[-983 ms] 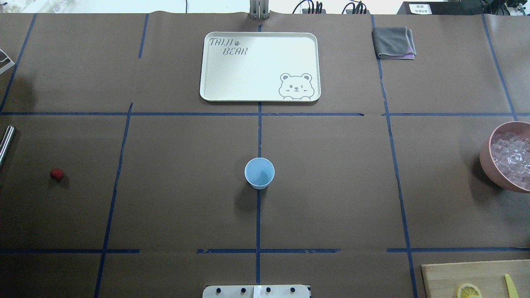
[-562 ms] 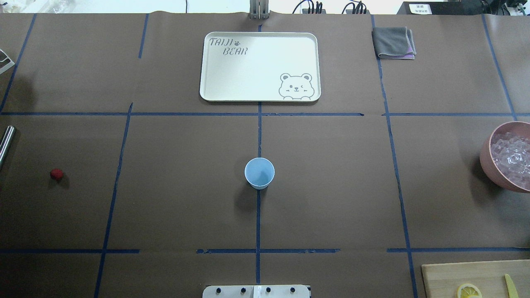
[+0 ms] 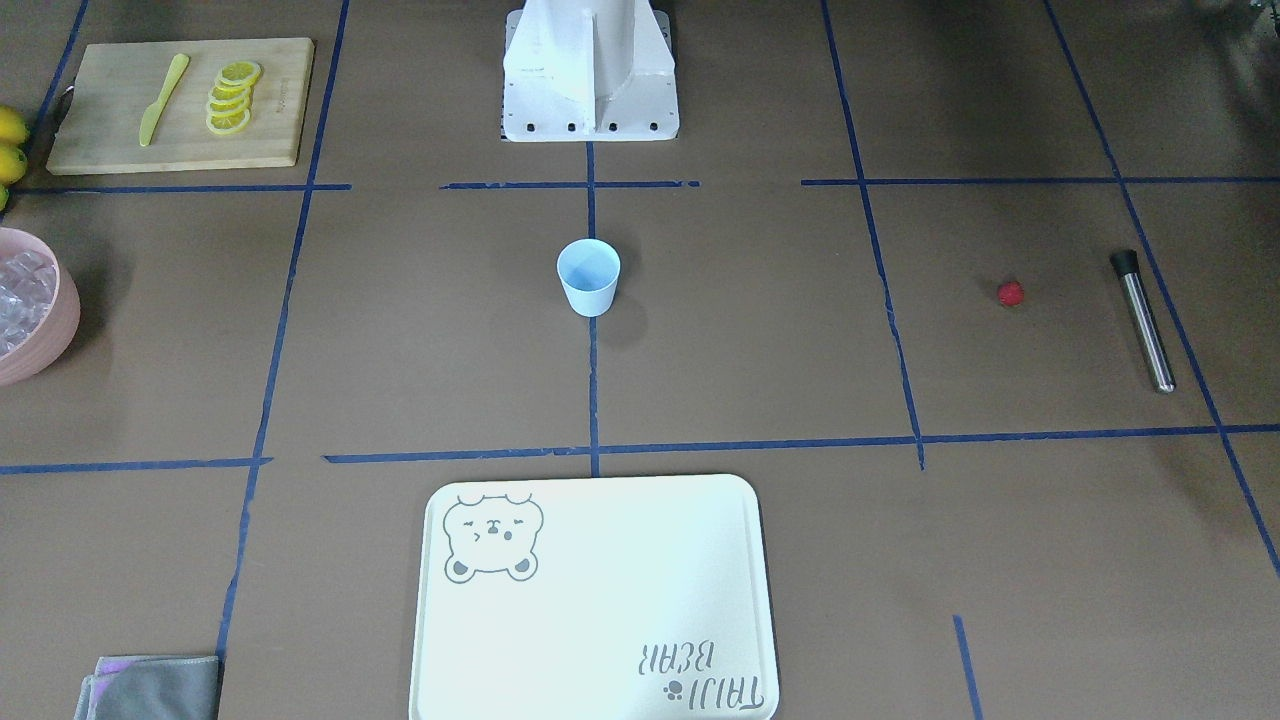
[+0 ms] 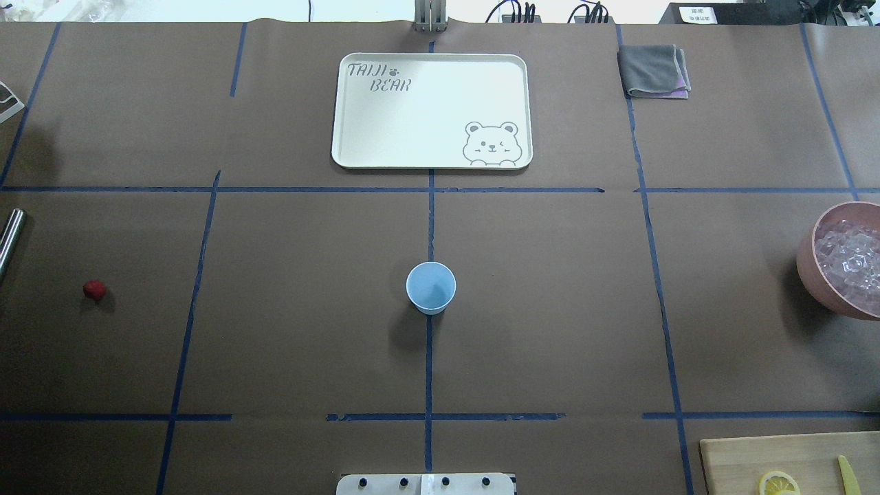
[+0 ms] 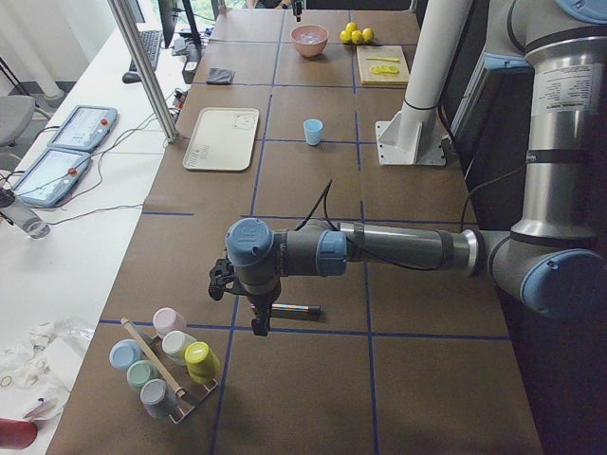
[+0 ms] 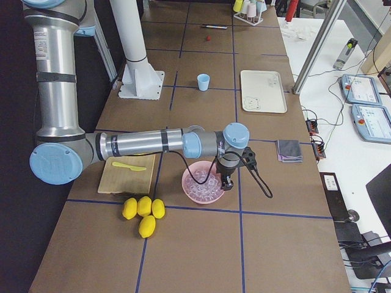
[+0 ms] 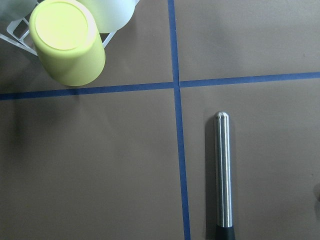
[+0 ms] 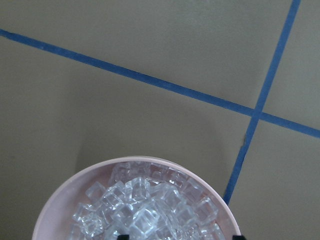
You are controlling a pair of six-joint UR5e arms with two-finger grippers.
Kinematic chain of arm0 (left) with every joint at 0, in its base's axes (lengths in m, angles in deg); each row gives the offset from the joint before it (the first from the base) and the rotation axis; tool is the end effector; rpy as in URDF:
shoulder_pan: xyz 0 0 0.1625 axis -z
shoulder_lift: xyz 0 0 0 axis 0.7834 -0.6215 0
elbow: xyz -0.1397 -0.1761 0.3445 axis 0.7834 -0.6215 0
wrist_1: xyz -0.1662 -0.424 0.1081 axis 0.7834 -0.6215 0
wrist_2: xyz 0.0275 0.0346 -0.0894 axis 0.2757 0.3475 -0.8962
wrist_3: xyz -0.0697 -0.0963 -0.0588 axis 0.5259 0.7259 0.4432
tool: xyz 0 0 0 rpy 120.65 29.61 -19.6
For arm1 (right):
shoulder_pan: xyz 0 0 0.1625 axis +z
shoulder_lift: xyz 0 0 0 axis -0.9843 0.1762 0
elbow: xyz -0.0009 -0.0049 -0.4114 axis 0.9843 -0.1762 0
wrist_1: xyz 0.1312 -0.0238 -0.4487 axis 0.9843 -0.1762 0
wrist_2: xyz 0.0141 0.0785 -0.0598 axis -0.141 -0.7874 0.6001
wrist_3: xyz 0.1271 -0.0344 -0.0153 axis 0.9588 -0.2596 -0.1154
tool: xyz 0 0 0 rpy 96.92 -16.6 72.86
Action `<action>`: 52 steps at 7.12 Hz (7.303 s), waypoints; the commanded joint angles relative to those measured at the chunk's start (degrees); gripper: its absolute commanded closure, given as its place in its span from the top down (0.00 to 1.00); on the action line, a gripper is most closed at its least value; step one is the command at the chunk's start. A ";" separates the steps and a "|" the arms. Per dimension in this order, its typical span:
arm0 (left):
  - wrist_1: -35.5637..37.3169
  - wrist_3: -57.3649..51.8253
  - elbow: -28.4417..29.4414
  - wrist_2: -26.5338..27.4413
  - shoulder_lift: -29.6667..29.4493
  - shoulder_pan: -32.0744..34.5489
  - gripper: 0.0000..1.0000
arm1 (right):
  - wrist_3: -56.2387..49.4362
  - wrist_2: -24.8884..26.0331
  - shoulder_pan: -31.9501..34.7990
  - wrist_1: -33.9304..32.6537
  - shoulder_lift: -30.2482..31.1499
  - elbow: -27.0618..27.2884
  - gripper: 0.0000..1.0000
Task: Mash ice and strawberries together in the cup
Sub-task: 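Lower the right gripper over the pink bowl of ice cubes, then close the right gripper on one clear ice cube in the bowl, then carry the ice cube with the right gripper to the light-blue cup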
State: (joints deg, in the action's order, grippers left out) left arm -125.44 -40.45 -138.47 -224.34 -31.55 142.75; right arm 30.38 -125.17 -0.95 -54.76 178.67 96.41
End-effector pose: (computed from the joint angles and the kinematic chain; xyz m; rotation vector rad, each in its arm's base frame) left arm -0.0480 -0.5338 0.6353 0.0357 0.8126 0.0715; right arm -0.0661 -0.5563 0.5988 0.0662 -0.7653 -0.3197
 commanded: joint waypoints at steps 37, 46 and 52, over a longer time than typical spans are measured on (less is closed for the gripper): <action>0.62 0.00 -2.28 -0.18 0.18 0.24 1.00 | 0.11 4.27 -9.21 -0.77 0.11 -3.02 0.03; 0.70 0.09 -3.08 -0.26 0.18 0.32 1.00 | 7.35 0.51 -2.00 -7.63 -4.00 11.39 0.01; 0.70 0.17 -2.02 -0.26 0.18 0.24 1.00 | 64.80 7.29 -30.40 -7.45 -27.62 16.49 0.02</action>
State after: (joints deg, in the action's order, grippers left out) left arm -124.74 -40.33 -140.79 -224.61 -31.37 142.99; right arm 84.07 -122.83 -23.42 -62.12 156.87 112.84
